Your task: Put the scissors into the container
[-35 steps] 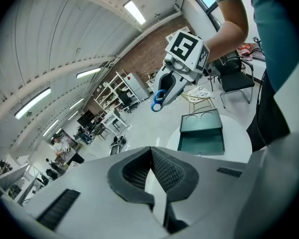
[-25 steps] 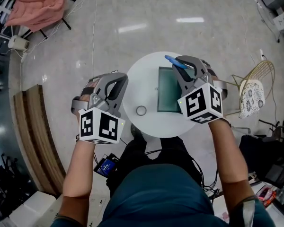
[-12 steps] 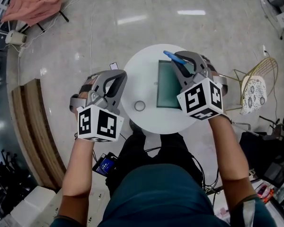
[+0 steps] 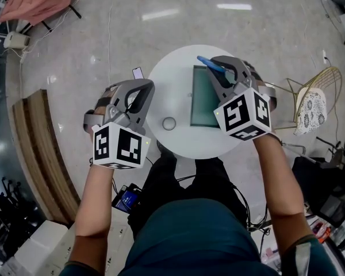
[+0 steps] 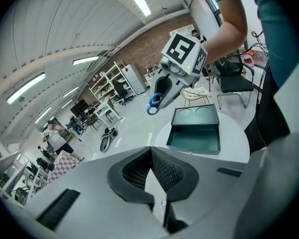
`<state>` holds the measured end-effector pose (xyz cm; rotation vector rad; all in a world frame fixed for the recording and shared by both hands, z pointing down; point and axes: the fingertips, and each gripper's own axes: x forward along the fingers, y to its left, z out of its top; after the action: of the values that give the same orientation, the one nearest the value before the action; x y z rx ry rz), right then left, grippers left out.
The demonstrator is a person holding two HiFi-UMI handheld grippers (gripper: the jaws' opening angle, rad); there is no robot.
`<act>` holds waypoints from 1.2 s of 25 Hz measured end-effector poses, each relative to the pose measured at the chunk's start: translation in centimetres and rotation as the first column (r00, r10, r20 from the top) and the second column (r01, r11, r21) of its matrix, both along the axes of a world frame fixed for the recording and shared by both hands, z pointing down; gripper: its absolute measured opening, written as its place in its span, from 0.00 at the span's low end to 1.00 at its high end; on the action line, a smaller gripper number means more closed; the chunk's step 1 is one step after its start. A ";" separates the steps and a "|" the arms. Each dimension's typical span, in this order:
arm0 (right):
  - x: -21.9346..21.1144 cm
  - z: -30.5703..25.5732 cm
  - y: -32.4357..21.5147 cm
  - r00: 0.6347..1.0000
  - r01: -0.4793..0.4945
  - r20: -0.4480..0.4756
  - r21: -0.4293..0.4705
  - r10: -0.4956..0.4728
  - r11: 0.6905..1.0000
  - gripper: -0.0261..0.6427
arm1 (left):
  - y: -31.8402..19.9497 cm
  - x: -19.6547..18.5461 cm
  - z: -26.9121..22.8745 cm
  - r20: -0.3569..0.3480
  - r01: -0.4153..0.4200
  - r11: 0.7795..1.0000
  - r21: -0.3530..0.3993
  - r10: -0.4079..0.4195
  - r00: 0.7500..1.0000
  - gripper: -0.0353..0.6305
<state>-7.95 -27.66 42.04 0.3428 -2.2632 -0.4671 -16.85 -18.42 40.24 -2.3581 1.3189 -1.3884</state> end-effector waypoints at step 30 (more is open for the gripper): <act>0.3 9.6 0.0 0.997 0.038 -0.058 -0.051 -0.041 0.998 0.14 | 0.5 0.9 7.6 -0.025 0.026 0.998 -0.058 -0.027 0.999 0.08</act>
<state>-7.68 -27.64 51.63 0.2563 -2.2235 -0.4348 -15.96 -17.92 47.83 -2.4117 1.3393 -1.4268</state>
